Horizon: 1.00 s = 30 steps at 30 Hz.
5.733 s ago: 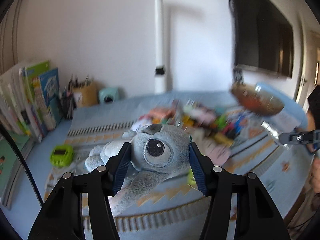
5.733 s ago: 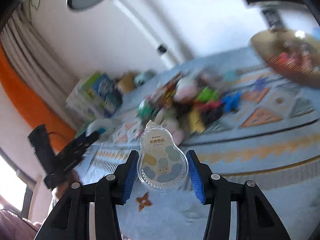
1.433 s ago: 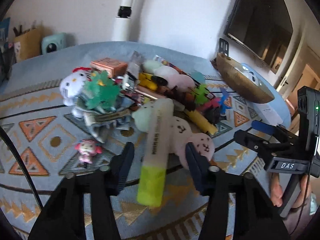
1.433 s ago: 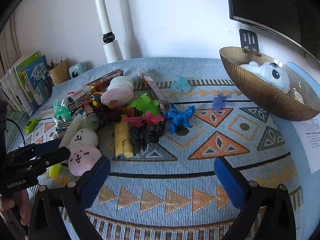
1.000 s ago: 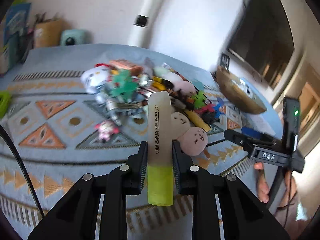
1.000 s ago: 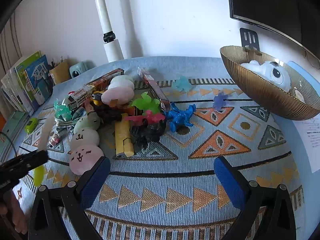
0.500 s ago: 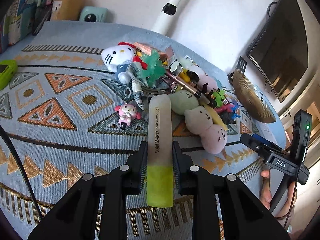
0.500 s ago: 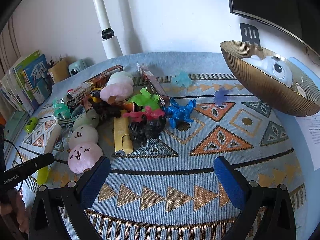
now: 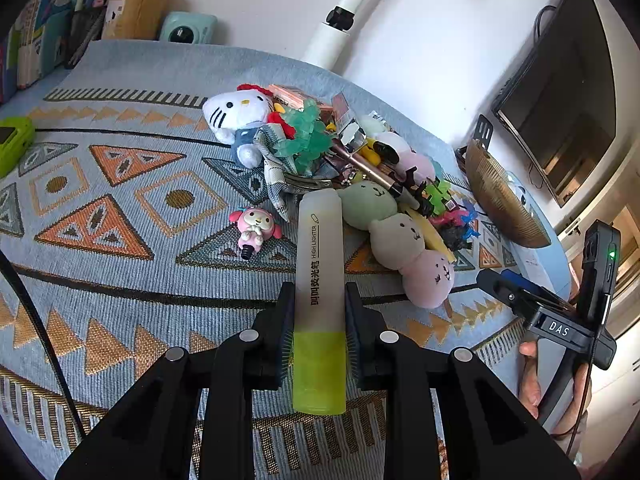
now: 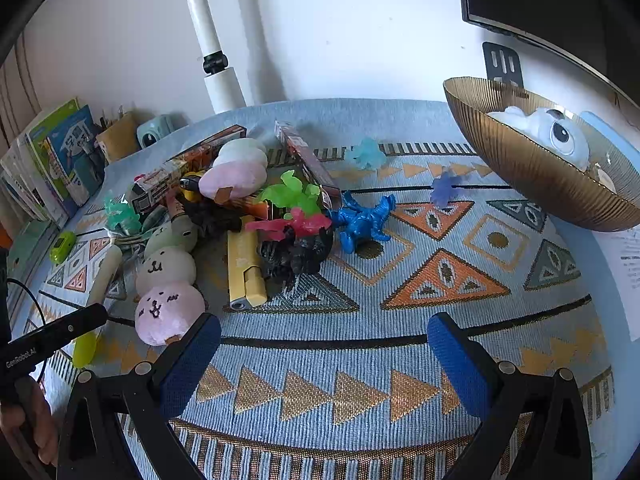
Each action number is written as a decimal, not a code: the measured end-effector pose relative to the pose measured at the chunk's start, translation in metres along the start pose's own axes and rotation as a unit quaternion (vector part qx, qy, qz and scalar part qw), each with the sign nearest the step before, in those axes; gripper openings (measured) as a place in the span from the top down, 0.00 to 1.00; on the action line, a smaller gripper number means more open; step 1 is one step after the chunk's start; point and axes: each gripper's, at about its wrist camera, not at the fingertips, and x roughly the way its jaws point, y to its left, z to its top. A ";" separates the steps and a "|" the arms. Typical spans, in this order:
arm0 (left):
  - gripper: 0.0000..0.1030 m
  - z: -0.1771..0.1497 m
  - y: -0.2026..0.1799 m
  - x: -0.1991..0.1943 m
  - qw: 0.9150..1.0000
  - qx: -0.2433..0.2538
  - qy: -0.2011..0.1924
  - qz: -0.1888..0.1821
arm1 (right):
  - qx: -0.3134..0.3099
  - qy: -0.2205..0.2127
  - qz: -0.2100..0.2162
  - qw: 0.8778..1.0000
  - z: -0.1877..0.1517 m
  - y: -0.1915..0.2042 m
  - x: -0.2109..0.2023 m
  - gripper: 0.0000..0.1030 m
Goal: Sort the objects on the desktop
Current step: 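Grasp the yellow-green highlighter with the left gripper and lift it, then grasp the stacked pastel bear plush with the right gripper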
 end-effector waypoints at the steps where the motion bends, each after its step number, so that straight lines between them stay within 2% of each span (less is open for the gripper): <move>1: 0.80 0.000 0.000 0.000 1.000 0.000 0.000 0.000 | 0.001 0.000 0.000 1.000 0.000 0.000 0.000 0.00; 7: 0.80 0.000 0.000 0.000 1.000 0.001 0.000 0.000 | 0.005 -0.002 0.001 1.000 -0.001 -0.002 0.000 0.00; 12: 0.80 0.000 0.000 0.001 1.000 0.002 0.000 0.002 | -0.005 -0.033 0.021 0.999 -0.002 0.001 -0.013 0.01; 14: 0.80 0.000 0.000 0.001 1.000 0.003 0.000 0.003 | -0.017 -0.045 0.038 0.998 -0.003 0.004 -0.018 0.17; 16: 0.80 0.000 0.000 0.001 1.000 0.002 0.000 0.002 | -0.030 -0.047 0.047 0.997 -0.004 0.009 -0.020 0.28; 17: 0.80 0.000 0.000 0.001 1.000 0.002 0.000 0.002 | -0.037 -0.042 0.054 0.997 -0.005 0.014 -0.020 0.31; 22: 0.80 -0.001 0.001 0.000 1.000 -0.001 0.000 -0.001 | -0.070 0.000 0.096 0.993 -0.003 0.053 -0.013 0.31; 26: 0.80 -0.001 0.003 -0.001 1.000 -0.004 0.000 -0.005 | -0.132 0.016 0.066 0.989 0.008 0.096 0.002 0.31; 28: 0.80 -0.001 0.003 -0.002 1.000 -0.005 0.000 -0.005 | -0.142 0.025 0.047 0.988 0.016 0.105 0.014 0.31; 30: 0.80 -0.001 0.003 -0.002 1.000 -0.005 0.000 -0.006 | -0.142 0.055 0.046 0.987 0.023 0.109 0.034 0.32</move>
